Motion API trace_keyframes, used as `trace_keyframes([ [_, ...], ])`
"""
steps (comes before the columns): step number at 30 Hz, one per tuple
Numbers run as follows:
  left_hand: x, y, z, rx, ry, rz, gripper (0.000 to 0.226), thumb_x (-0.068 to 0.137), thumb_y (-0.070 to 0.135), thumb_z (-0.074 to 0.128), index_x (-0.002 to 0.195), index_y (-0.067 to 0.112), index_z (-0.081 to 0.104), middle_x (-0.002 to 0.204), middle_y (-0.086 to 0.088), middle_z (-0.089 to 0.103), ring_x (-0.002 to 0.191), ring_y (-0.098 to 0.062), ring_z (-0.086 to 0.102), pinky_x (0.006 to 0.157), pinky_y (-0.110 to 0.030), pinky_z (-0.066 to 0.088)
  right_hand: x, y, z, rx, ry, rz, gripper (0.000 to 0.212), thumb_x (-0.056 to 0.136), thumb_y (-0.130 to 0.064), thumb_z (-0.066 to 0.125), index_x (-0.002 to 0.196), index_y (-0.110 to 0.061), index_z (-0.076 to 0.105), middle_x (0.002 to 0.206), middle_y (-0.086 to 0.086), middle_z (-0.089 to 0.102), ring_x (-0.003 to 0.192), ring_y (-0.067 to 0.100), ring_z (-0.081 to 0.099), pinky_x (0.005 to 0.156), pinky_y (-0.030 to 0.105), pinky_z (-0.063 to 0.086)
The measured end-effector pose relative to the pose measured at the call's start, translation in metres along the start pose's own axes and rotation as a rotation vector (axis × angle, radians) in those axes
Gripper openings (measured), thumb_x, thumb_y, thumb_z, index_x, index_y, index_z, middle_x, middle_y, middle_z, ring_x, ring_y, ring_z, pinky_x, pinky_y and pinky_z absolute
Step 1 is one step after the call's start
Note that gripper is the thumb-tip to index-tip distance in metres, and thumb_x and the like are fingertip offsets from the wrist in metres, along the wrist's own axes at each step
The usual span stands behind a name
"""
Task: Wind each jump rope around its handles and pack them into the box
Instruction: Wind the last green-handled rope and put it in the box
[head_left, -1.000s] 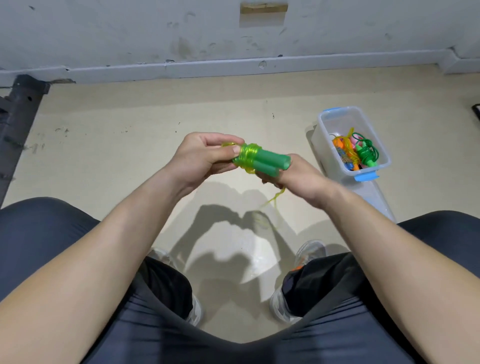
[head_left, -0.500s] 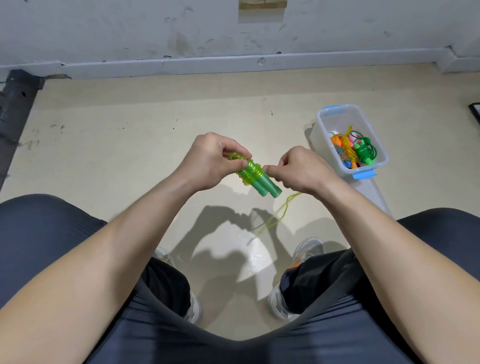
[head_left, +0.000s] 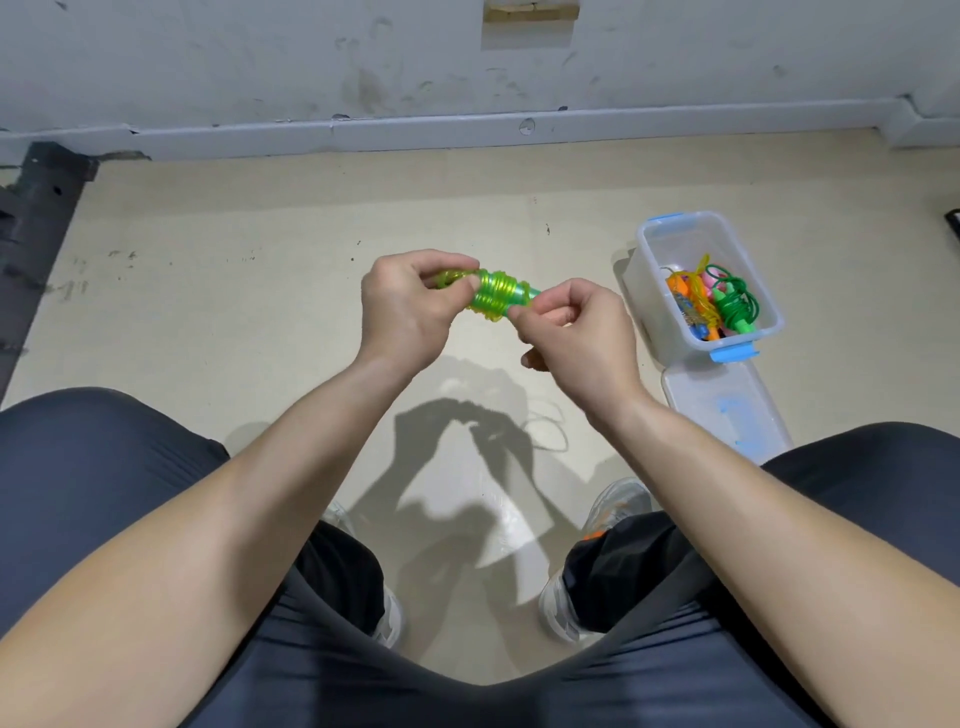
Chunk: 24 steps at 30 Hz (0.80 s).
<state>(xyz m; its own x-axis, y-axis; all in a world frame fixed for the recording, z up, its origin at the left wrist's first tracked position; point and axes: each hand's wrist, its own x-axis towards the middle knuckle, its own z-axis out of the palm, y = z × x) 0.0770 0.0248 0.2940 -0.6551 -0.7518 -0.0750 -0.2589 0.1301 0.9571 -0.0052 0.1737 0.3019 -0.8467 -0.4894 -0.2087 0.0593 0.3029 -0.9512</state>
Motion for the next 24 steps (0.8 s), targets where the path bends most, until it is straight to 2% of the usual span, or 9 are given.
trace_keyframes([
  [4, -0.001, 0.007, 0.002, -0.247, 0.066, -0.162, 0.009, 0.085, 0.009, 0.077, 0.092, 0.015, 0.078, 0.086, -0.011, 0.076, 0.074, -0.018, 0.071, 0.076, -0.030, 0.061, -0.012, 0.005, 0.007, -0.473, 0.003, -0.458, 0.022, 0.090, -0.020, 0.068, 0.109, -0.016, 0.058, 0.068, -0.002, 0.061, 0.061, 0.025, 0.062, 0.061, 0.039, 0.050],
  [6, -0.001, 0.009, 0.001, -0.329, 0.075, -0.241, 0.009, 0.087, 0.007, 0.076, 0.094, 0.012, 0.077, 0.088, -0.012, 0.074, 0.072, -0.016, 0.070, 0.073, -0.025, 0.058, -0.018, 0.009, 0.012, -0.576, -0.046, -0.541, 0.026, 0.097, -0.019, 0.059, 0.121, -0.013, 0.053, 0.068, 0.000, 0.058, 0.065, 0.031, 0.057, 0.061, 0.038, 0.041],
  [9, -0.002, 0.012, -0.004, -0.448, 0.058, -0.337, 0.008, 0.089, 0.002, 0.073, 0.095, 0.006, 0.074, 0.086, -0.011, 0.072, 0.072, -0.018, 0.071, 0.072, -0.023, 0.058, -0.015, 0.017, 0.014, -0.523, -0.037, -0.525, 0.019, 0.105, -0.023, 0.046, 0.117, -0.012, 0.056, 0.062, -0.007, 0.046, 0.062, 0.026, 0.050, 0.061, 0.038, 0.034],
  [12, -0.003, 0.017, -0.007, -0.526, 0.011, -0.387, 0.007, 0.089, 0.000, 0.071, 0.096, 0.004, 0.073, 0.091, -0.012, 0.074, 0.081, -0.022, 0.074, 0.072, -0.022, 0.058, -0.006, 0.024, 0.008, -0.375, -0.108, -0.334, 0.029, 0.108, -0.030, 0.040, 0.100, -0.020, 0.066, 0.059, -0.010, 0.046, 0.059, 0.008, 0.045, 0.061, 0.032, 0.035],
  [15, 0.000, 0.020, -0.011, -0.505, -0.079, -0.402, 0.010, 0.090, 0.001, 0.071, 0.099, 0.004, 0.073, 0.089, -0.009, 0.074, 0.081, -0.020, 0.073, 0.071, -0.020, 0.058, 0.002, 0.026, 0.005, -0.265, -0.292, -0.179, 0.031, 0.104, -0.040, 0.046, 0.090, -0.027, 0.070, 0.062, -0.016, 0.048, 0.063, 0.007, 0.044, 0.063, 0.029, 0.035],
  [18, 0.005, 0.021, -0.020, -0.471, -0.223, -0.422, 0.010, 0.091, 0.002, 0.068, 0.099, 0.006, 0.073, 0.085, -0.006, 0.075, 0.080, -0.016, 0.074, 0.071, -0.021, 0.059, 0.017, 0.021, -0.009, -0.175, -0.358, -0.094, 0.029, 0.094, -0.041, 0.064, 0.077, -0.019, 0.068, 0.070, 0.002, 0.050, 0.065, 0.012, 0.040, 0.061, 0.030, 0.032],
  [21, 0.009, 0.022, -0.030, -0.362, -0.367, -0.391, 0.012, 0.090, 0.000, 0.068, 0.097, 0.007, 0.074, 0.084, -0.006, 0.076, 0.077, -0.015, 0.074, 0.070, -0.021, 0.059, 0.033, 0.018, -0.030, -0.299, -0.383, -0.087, 0.053, 0.079, -0.050, 0.077, 0.068, -0.002, 0.056, 0.063, 0.000, 0.036, 0.060, 0.013, 0.029, 0.059, 0.031, 0.024],
  [23, 0.009, 0.023, -0.033, -0.230, -0.448, -0.339, 0.012, 0.088, -0.001, 0.071, 0.097, 0.006, 0.076, 0.083, -0.009, 0.075, 0.075, -0.017, 0.072, 0.072, -0.023, 0.059, 0.037, 0.017, -0.038, -0.525, -0.392, -0.129, 0.056, 0.065, -0.059, 0.073, 0.063, -0.008, 0.050, 0.059, -0.004, 0.030, 0.062, 0.014, 0.024, 0.058, 0.032, 0.022],
  [24, 0.009, 0.023, -0.034, -0.151, -0.474, -0.310, 0.013, 0.087, 0.000, 0.072, 0.097, 0.007, 0.077, 0.082, -0.011, 0.075, 0.074, -0.018, 0.071, 0.074, -0.025, 0.060, 0.038, 0.017, -0.040, -0.591, -0.399, -0.141, 0.052, 0.063, -0.056, 0.072, 0.059, -0.011, 0.046, 0.055, -0.007, 0.029, 0.060, 0.013, 0.023, 0.057, 0.031, 0.022],
])
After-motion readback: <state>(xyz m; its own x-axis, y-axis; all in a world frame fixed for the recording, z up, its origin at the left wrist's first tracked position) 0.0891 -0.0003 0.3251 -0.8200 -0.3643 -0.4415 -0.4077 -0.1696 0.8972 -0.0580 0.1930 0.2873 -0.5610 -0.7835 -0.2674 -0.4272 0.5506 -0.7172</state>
